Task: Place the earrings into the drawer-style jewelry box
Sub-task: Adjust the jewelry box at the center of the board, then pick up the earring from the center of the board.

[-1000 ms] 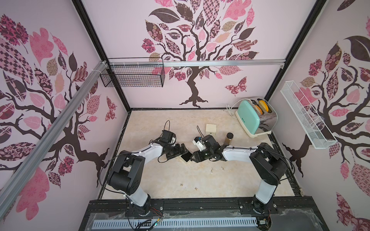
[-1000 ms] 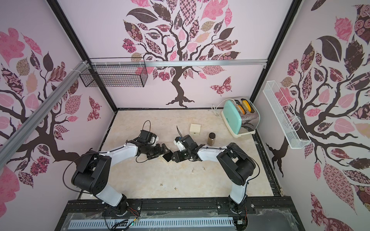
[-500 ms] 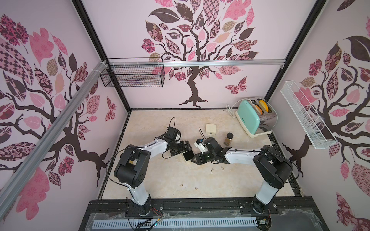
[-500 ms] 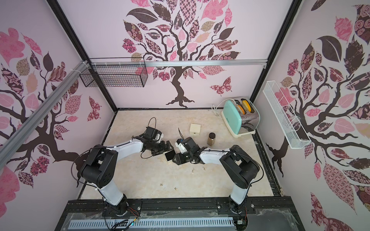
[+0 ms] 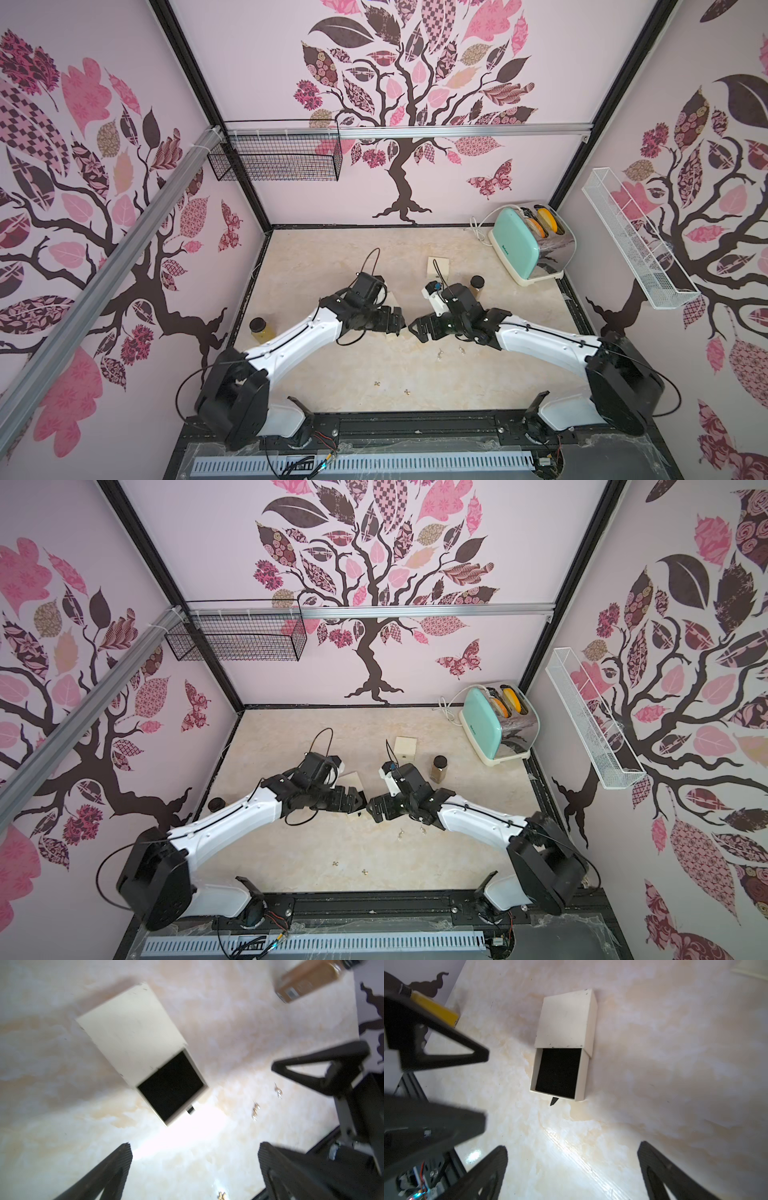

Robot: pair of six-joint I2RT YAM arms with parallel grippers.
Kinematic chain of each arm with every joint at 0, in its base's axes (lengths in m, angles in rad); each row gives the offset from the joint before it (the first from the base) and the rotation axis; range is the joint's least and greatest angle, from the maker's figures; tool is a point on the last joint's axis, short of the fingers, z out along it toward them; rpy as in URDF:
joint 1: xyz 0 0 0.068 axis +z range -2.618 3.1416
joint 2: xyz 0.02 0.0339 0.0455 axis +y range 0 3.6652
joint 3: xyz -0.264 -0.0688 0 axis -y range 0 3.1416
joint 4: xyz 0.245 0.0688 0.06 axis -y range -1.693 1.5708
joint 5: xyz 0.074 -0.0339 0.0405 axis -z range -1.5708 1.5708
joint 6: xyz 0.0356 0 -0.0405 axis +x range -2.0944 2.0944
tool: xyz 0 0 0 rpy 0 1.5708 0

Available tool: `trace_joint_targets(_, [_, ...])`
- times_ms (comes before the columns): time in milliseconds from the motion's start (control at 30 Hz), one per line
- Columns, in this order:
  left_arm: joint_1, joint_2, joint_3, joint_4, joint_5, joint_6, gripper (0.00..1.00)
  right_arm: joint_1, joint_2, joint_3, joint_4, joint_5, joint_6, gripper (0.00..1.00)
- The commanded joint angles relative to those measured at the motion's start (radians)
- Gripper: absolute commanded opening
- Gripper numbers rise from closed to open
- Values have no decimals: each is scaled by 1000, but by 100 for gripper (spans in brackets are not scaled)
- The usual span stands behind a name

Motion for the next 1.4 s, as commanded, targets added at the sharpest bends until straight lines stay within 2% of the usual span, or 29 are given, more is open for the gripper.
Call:
trace_joint_targets(0, [-162, -56, -45, -192, -163, -45, 88, -7, -108, -64, -113, 136, 22, 100])
trace_joint_targets(167, [-404, -25, -62, -233, -206, -165, 73, -10, -283, -201, -105, 167, 86, 100])
trace_joint_targets(267, [-488, 56, -45, -225, -206, -191, 62, -12, -356, -256, -102, 167, 110, 100])
trace_joint_targets(333, [-513, 99, -41, -198, -193, -196, 55, -12, -390, -274, -105, 169, 116, 100])
trace_joint_targets(400, [-519, 130, -40, -163, -179, -194, 51, -12, -414, -286, -108, 171, 117, 100])
trace_joint_targets(600, [-519, 206, -16, -111, -171, -162, 48, -11, -429, -291, -109, 172, 116, 100])
trace_joint_targets(767, [-519, 263, -5, -78, -148, -152, 39, -12, -426, -288, -112, 171, 113, 100])
trace_joint_targets(867, [-519, 280, 1, -65, -145, -150, 33, -12, -426, -281, -120, 176, 106, 100])
trace_joint_targets(1367, [-504, 311, -3, -67, -147, -149, 15, -13, -415, -274, -120, 184, 97, 100])
